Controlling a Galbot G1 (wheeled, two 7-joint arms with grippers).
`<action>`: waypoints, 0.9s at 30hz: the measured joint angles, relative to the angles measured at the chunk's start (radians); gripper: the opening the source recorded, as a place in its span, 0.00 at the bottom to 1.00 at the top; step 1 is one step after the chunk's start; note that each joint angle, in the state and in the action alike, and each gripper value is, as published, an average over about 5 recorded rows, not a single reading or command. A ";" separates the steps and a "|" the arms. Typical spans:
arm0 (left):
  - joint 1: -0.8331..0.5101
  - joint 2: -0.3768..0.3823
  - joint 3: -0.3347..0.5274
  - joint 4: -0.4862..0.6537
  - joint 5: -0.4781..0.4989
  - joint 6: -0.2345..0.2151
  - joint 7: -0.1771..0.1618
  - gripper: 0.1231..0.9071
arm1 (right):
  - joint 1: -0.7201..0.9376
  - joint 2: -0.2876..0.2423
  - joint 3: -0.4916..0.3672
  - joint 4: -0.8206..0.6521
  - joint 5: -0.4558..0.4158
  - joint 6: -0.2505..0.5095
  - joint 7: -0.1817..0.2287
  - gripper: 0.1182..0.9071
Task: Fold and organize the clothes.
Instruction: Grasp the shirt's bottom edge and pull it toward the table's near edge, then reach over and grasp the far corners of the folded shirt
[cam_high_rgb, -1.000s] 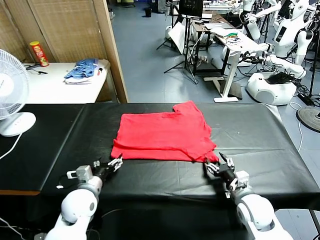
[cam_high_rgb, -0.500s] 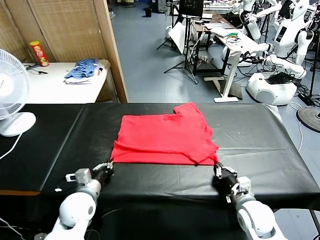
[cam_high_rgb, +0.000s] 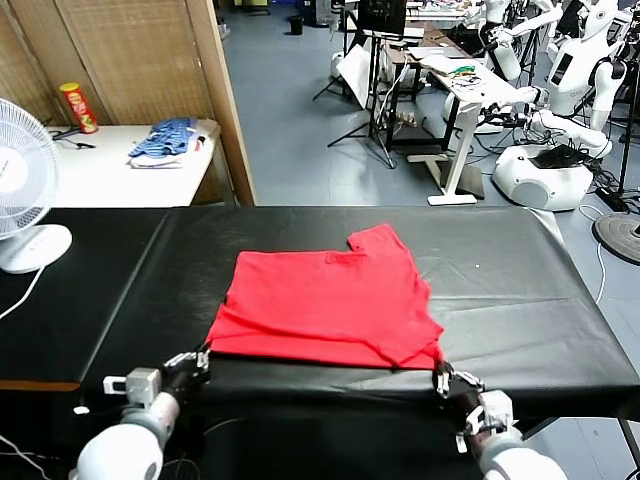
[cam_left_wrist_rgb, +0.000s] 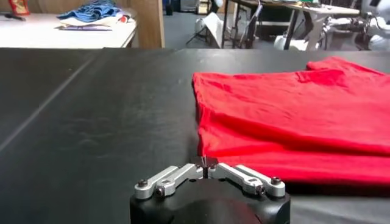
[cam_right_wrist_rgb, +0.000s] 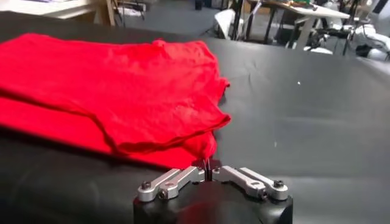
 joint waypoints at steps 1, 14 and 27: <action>0.006 0.003 -0.003 -0.010 -0.003 0.015 -0.010 0.34 | 0.000 -0.005 0.011 0.015 0.015 -0.004 0.000 0.77; -0.102 0.063 -0.030 -0.073 -0.195 0.080 -0.069 0.86 | 0.436 -0.086 -0.045 -0.233 0.142 0.134 0.004 0.86; -0.630 0.043 0.164 0.344 -0.289 0.099 -0.112 0.86 | 1.010 -0.043 -0.341 -0.809 0.200 0.085 0.005 0.86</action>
